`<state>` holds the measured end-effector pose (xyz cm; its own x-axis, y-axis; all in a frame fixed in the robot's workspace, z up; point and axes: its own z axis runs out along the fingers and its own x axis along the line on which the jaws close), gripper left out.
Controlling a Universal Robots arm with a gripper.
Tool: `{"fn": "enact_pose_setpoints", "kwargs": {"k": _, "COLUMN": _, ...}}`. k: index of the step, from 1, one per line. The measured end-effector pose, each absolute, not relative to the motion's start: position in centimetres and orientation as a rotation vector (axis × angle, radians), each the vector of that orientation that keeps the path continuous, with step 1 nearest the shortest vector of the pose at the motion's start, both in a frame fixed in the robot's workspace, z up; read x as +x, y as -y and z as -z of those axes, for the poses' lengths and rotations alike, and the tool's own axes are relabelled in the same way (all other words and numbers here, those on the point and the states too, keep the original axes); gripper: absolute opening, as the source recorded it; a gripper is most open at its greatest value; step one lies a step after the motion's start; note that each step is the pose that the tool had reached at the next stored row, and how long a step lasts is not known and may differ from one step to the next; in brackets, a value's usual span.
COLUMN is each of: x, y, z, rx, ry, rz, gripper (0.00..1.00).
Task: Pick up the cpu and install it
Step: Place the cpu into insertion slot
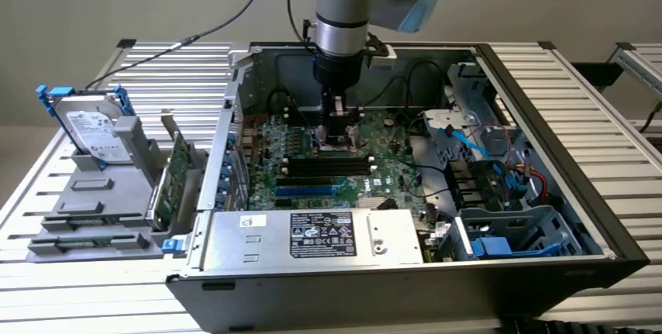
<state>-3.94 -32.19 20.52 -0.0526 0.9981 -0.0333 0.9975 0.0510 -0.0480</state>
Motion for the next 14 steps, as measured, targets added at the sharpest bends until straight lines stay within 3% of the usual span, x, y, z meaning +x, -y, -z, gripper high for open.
{"fn": "enact_pose_setpoints", "kwargs": {"k": 14, "x": -3.49, "y": 32.45, "z": -20.53, "rx": -2.204, "ry": 2.222, "rz": -0.090, "gripper": 0.55}}
